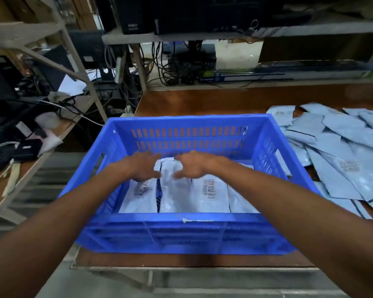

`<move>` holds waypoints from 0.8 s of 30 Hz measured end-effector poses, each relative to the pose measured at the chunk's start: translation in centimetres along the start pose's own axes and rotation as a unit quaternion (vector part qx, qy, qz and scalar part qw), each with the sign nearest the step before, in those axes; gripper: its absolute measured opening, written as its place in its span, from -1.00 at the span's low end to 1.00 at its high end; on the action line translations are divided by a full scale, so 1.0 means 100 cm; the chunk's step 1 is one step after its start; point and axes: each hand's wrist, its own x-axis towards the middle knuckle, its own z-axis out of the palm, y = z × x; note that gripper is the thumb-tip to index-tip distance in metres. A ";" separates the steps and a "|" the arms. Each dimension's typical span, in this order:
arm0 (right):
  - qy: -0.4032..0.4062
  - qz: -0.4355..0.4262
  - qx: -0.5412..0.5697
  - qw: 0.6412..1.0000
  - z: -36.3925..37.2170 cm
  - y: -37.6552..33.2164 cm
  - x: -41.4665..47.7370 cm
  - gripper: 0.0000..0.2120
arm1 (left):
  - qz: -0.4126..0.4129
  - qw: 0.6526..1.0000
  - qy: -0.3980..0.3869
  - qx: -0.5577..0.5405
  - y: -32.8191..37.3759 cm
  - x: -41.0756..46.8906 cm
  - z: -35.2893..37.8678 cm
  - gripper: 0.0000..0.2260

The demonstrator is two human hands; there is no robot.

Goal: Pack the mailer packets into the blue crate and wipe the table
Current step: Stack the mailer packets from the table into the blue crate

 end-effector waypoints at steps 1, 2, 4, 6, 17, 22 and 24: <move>0.066 0.002 0.029 0.997 -0.017 0.014 -0.009 -0.47 | 0.008 0.997 0.067 -0.024 0.012 0.001 -0.013 -0.33; 0.128 0.007 0.051 0.990 -0.034 0.030 -0.022 -0.54 | 0.022 0.991 0.121 -0.047 0.029 0.003 -0.026 -0.36; 0.237 0.028 0.080 0.968 -0.061 0.071 -0.055 -0.59 | 0.062 0.974 0.199 -0.093 0.074 0.007 -0.052 -0.39; 0.324 0.048 0.103 0.939 -0.079 0.117 -0.096 -0.63 | 0.107 0.953 0.256 -0.125 0.134 0.008 -0.075 -0.42; 0.311 0.216 0.145 0.914 0.017 0.349 -0.273 -0.76 | 0.180 0.979 0.092 -0.008 0.466 0.009 -0.068 -0.49; 0.236 0.231 0.154 0.931 0.090 0.399 -0.275 -0.56 | 0.072 0.991 0.064 -0.088 0.490 0.030 0.019 -0.37; 0.212 0.236 0.101 0.943 0.106 0.407 -0.264 -0.48 | 0.045 0.994 0.054 -0.082 0.489 0.034 0.043 -0.32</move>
